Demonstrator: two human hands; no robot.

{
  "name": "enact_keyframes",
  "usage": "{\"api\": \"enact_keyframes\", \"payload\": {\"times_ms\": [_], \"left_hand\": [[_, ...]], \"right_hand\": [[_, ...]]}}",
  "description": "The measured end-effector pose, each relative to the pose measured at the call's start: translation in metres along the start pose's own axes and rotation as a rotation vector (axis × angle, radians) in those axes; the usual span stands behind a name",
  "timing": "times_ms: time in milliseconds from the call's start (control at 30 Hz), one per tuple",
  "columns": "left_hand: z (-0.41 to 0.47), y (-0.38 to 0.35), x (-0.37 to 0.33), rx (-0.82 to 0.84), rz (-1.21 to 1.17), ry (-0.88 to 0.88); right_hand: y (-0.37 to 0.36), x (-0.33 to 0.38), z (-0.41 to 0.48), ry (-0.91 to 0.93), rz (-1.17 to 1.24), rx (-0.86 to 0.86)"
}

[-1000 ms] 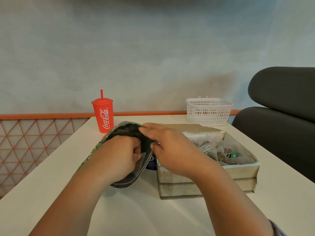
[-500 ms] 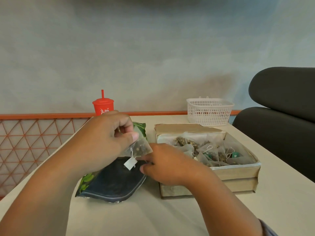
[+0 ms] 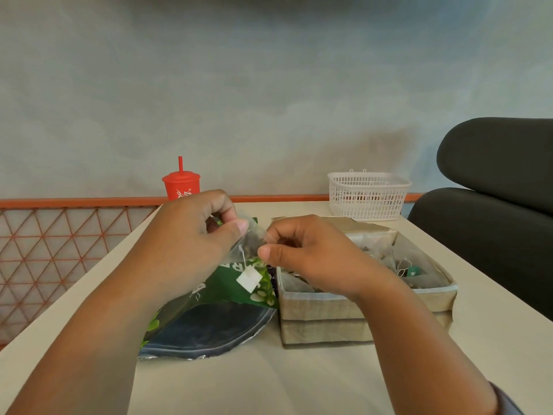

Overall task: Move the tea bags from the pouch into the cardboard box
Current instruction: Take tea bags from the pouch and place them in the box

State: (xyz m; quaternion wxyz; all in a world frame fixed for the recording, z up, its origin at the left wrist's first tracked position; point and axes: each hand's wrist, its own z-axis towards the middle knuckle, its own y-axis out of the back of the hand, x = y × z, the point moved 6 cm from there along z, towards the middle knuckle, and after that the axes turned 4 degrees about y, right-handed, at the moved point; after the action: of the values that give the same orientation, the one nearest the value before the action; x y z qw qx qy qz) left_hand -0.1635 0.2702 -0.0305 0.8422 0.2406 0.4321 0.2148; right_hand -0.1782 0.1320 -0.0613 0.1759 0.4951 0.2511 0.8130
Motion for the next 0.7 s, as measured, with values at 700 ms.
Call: {"api": "enact_keyframes", "payload": {"times_ms": [700], "left_hand": [[-0.003,-0.047,0.07,0.649,0.685,0.265]], "right_hand": [[0.118,-0.042,-0.047,-0.239,-0.303,-0.408]]}}
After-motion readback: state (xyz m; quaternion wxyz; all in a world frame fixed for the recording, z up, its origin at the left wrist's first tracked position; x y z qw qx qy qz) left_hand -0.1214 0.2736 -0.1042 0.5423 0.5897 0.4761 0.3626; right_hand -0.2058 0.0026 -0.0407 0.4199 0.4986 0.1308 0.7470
